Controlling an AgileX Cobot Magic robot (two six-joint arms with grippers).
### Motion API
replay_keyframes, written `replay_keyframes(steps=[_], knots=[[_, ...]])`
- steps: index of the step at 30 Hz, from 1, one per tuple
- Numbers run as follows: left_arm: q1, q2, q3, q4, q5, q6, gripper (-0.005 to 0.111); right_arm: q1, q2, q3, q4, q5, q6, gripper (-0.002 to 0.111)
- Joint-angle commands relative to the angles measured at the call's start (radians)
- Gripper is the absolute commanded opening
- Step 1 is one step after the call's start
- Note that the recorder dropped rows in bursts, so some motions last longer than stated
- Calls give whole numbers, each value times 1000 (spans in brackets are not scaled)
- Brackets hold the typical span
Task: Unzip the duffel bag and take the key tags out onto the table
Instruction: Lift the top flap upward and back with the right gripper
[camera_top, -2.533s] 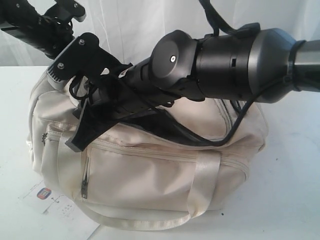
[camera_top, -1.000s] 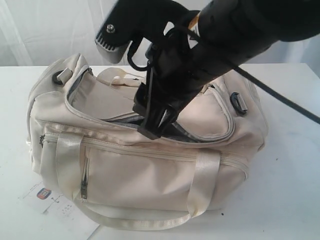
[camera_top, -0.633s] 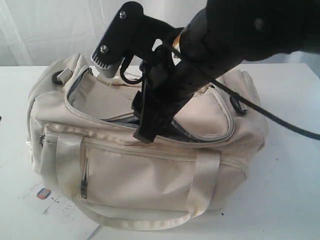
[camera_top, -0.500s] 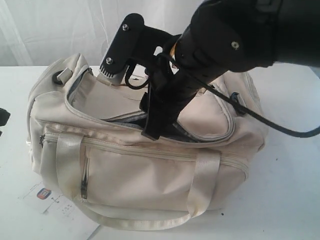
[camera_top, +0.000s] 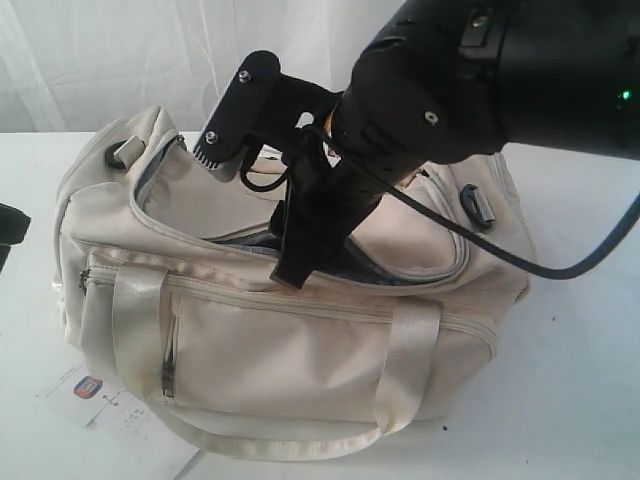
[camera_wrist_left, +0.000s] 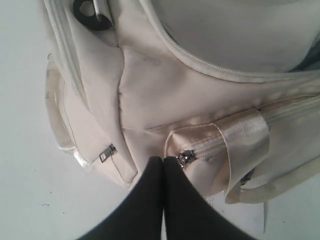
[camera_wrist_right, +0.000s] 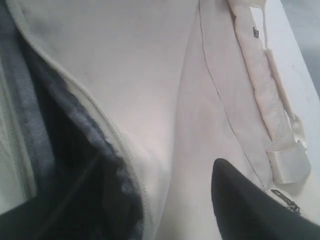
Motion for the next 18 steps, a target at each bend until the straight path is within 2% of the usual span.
replay_keyframes(steps=[1,3,5,8,11,14,18], knots=[[2,-12,-5,-35,30,-6,0,0,10,-4,18,6,5,59],[2,-12,-5,-37,43,-6,0,0,24,3,0,2,5,55],[2,-12,-5,-37,50,-6,0,0,41,5,-10,12,5,46],[2,-12,-5,-37,50,-6,0,0,48,1,-62,7,5,23],[2,-12,-5,-42,52,-6,0,0,48,-36,-200,-15,29,0],[2,-12,-5,-82,54,-6,0,-27,53,-98,-314,-79,115,0],[2,-12,-5,-135,54,-6,0,-97,80,-171,-322,-173,136,0]])
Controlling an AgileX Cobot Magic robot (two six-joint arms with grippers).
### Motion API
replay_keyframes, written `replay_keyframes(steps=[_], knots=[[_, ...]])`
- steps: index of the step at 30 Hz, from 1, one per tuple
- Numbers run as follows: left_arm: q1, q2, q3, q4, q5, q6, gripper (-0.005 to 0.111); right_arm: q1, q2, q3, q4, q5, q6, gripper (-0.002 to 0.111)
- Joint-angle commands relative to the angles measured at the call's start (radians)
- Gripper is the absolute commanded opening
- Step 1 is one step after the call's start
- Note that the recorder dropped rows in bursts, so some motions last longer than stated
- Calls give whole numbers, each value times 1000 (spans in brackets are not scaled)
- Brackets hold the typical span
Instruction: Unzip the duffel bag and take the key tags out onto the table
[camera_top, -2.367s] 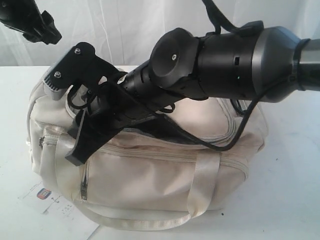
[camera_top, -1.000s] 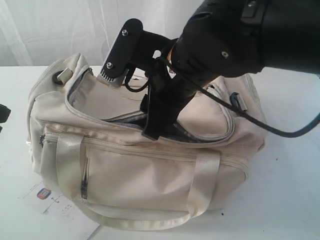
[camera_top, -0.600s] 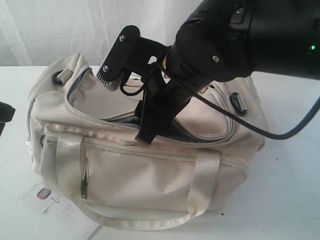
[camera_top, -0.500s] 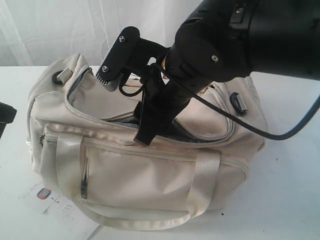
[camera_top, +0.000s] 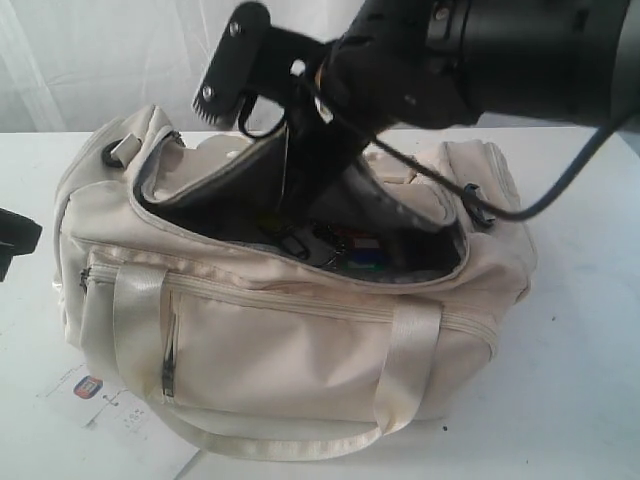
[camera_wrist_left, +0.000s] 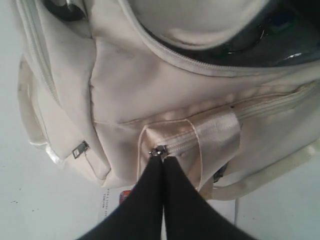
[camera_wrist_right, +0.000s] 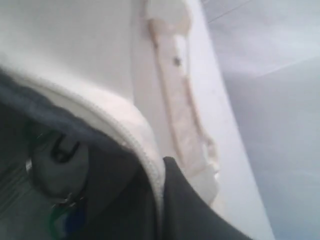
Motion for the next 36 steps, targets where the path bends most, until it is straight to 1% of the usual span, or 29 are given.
replay_keyframes(steps=[1,5,13,19,25,30,32,34,36], knots=[[2,-12,-5,-61,18,-6,0,-80,30,-79,-46,-101,38,0],[2,-12,-5,-60,31,-6,0,-151,84,-142,-46,-144,40,0],[2,-12,-5,-63,33,-6,0,-237,228,-289,-46,-230,45,0],[2,-12,-5,-67,38,-6,0,-300,362,-433,-39,-230,156,0],[2,-12,-5,-67,50,-6,0,-329,471,-519,-24,-226,161,0],[2,-12,-5,-67,52,-6,0,-347,539,-537,-24,-230,199,1],[2,-12,-5,-67,56,-6,0,-349,558,-537,-24,-214,202,8],[2,-12,-5,-67,56,-6,0,-349,568,-537,-24,-196,204,20],[2,-12,-5,-69,58,-6,0,-349,573,-537,-24,-178,212,38]])
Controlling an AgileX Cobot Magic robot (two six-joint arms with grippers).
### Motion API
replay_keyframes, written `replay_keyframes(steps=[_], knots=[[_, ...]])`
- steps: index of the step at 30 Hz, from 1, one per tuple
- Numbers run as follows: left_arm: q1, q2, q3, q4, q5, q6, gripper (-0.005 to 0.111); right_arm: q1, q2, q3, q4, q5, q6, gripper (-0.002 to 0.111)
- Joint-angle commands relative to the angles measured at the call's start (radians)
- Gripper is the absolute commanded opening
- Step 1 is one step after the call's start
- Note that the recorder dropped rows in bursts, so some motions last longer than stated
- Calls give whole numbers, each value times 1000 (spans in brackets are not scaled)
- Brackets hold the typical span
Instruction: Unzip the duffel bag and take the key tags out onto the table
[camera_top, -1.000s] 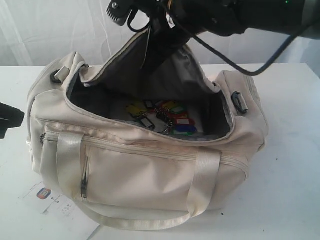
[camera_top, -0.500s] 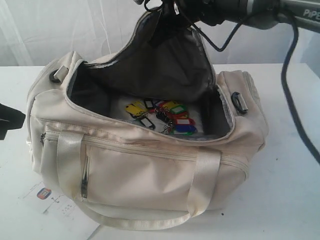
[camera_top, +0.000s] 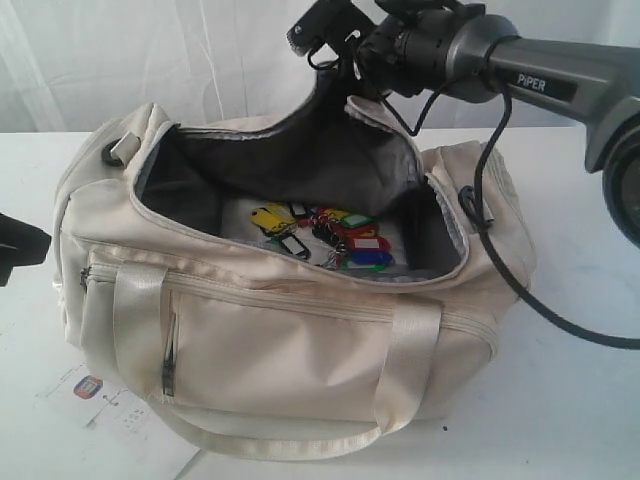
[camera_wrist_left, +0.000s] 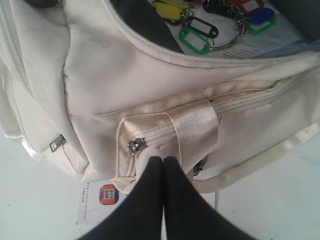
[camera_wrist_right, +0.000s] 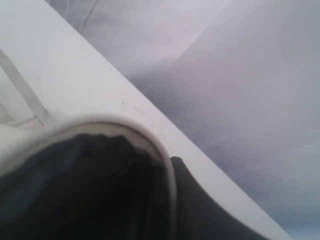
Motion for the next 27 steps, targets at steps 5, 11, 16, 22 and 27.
replay_keyframes(steps=[5,11,16,22,27], knots=[[2,-12,-5,-28,19,-6,0,-8,1,-10,-55,49,34,65],[2,-12,-5,-32,21,-6,0,-8,-53,-60,-136,68,58,65],[2,-12,-5,-31,23,-6,0,-26,-70,-126,-166,61,60,65],[2,-12,-5,-31,23,-6,0,-66,-70,-149,-175,65,83,65],[2,-12,-5,-31,24,-6,0,-108,-70,-149,-170,52,143,65]])
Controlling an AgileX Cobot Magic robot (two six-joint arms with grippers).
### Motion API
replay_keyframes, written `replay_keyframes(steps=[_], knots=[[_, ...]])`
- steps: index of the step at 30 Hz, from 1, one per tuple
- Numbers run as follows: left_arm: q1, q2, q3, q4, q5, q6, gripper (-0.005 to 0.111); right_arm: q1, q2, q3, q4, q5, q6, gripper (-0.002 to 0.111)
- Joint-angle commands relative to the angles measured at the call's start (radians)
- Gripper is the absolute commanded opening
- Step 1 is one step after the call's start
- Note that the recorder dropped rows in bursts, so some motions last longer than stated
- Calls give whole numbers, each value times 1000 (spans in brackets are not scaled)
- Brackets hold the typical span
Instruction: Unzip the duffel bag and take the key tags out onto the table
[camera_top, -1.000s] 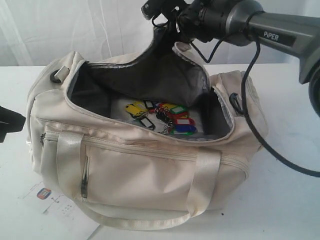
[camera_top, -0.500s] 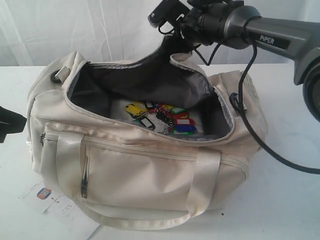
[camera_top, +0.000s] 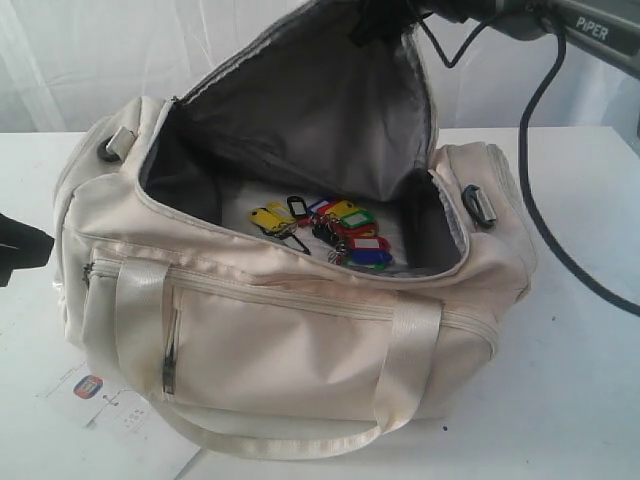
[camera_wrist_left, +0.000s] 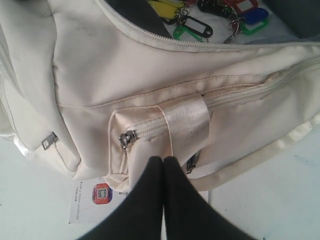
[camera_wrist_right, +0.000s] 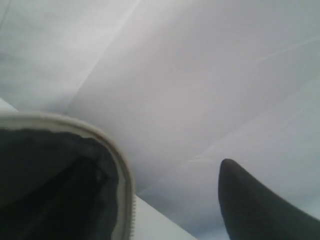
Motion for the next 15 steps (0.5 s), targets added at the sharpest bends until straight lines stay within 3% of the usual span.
replay_keyframes(steps=[1,4,9,15], knots=[[2,-12,-5,-13,14,-6,0,-45,-9,-10,-7,-17,55,65],[2,-12,-5,-13,14,-6,0,-47,-9,-10,20,-39,55,65],[2,-12,-5,-13,14,-6,0,-47,23,-10,51,-53,55,77],[2,-12,-5,-21,14,-6,0,-47,62,-10,64,-27,82,78]])
